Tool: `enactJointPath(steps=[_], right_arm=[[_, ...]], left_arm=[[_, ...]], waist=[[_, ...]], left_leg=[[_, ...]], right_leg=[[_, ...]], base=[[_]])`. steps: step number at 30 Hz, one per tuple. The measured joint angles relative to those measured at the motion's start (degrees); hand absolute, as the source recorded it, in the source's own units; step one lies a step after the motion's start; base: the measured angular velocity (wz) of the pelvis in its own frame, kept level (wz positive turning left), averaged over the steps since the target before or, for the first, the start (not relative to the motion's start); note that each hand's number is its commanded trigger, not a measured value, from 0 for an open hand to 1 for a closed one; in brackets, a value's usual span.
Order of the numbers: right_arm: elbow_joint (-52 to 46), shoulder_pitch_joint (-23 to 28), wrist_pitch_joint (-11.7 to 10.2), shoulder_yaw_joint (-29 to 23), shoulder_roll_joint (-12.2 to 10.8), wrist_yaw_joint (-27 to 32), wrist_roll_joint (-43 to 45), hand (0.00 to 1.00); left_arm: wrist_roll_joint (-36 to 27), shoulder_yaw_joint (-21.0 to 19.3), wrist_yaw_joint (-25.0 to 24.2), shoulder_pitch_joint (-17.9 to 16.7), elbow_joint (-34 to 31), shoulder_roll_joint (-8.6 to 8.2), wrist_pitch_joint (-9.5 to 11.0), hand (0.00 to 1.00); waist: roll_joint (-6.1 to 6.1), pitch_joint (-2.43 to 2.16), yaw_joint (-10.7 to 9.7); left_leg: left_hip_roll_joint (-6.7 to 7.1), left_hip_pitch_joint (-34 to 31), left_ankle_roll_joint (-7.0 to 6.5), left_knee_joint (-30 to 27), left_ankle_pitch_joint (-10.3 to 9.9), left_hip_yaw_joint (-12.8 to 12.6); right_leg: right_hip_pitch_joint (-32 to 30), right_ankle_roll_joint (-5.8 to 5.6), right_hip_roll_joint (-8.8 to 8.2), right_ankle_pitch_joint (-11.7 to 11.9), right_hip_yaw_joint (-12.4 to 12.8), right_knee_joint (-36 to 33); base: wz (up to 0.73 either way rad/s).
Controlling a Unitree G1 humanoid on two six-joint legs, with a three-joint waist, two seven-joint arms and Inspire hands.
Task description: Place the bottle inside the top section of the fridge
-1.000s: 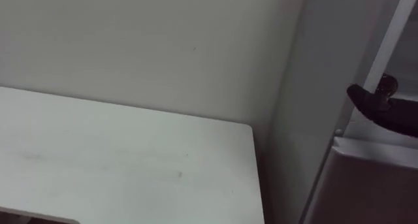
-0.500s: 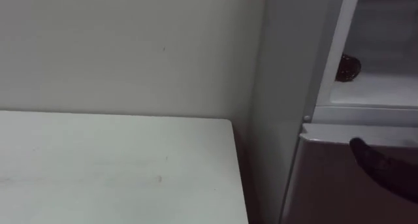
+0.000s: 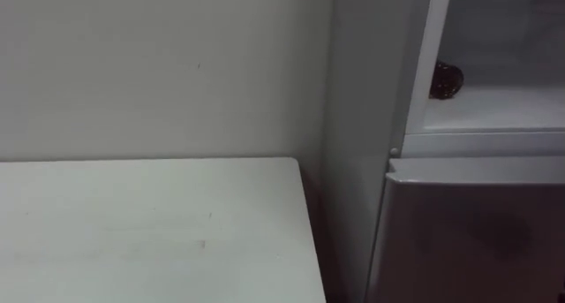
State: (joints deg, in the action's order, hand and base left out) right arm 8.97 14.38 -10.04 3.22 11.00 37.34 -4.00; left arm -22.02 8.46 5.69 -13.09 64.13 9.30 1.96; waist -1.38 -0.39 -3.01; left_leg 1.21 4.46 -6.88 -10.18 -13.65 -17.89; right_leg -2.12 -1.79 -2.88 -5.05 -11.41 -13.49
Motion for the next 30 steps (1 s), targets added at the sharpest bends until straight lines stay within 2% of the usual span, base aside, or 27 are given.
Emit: enactJointPath(steps=[6, 11, 13, 21, 26, 30], right_arm=[[12.15, 1.59, -0.11, 0.68, -0.27, -0.01, -3.17, 0.0], [28.79, 1.46, -0.58, 0.65, -0.32, -0.21, -6.76, 0.0], [31.81, 1.53, -0.46, 0.64, -0.39, -0.87, -8.33, 0.0], [36.29, 1.36, -0.48, 1.02, -0.41, -7.13, -9.71, 0.0], [41.29, 0.97, 0.55, 2.34, -0.94, -14.39, -14.18, 0.0], [44.62, 0.73, 1.53, 2.23, -1.83, -17.62, -16.25, 0.0]], left_arm=[[-0.94, 1.14, -0.2, -0.08, -1.61, 0.13, 0.13, 0.0], [-0.83, 0.84, -0.02, 0.07, -2.61, 0.12, 0.61, 0.0], [-0.78, 0.87, -0.04, 0.09, -2.61, 0.13, 0.62, 0.0], [4.89, 0.69, -0.11, 0.17, -2.75, 0.31, 1.12, 0.0], [6.64, 0.65, 0.33, 0.35, -2.76, 0.41, 1.11, 0.0], [6.8, 0.52, 0.31, 0.37, -2.65, 0.42, 1.1, 0.0]], waist=[[-0.27, 0.05, -0.1], [-0.07, 0.01, 0.04], [-0.2, 0.09, 0.04], [-0.41, 0.28, 0.0], [-0.1, 0.35, 0.22], [0.0, 0.39, 0.03]], left_leg=[[0.06, 0.14, 0.0, 0.59, 0.0, 0.0], [0.1, 0.31, 0.01, 0.68, 0.0, 0.6], [0.11, 0.31, 0.01, 0.69, 0.0, 0.6], [0.11, 0.29, 0.08, 0.62, -0.02, 0.82], [0.11, 0.19, 0.07, 0.64, -0.02, 0.83], [0.1, 0.18, 0.06, 0.67, -0.03, 0.88]], right_leg=[[-0.19, 0.01, 0.06, -0.07, 0.21, -0.07], [0.53, -0.02, 0.11, -0.1, 0.21, 0.71], [0.59, -0.02, 0.15, -0.11, 0.25, 0.86], [0.67, 0.02, 0.03, -0.13, -0.38, 0.83], [0.56, 0.02, 0.1, -0.14, 0.24, 0.84], [0.61, 0.0, 0.11, -0.15, 0.23, 0.87]], base=[[0.0], [0.06], [0.0], [0.0], [0.0], [0.0]])
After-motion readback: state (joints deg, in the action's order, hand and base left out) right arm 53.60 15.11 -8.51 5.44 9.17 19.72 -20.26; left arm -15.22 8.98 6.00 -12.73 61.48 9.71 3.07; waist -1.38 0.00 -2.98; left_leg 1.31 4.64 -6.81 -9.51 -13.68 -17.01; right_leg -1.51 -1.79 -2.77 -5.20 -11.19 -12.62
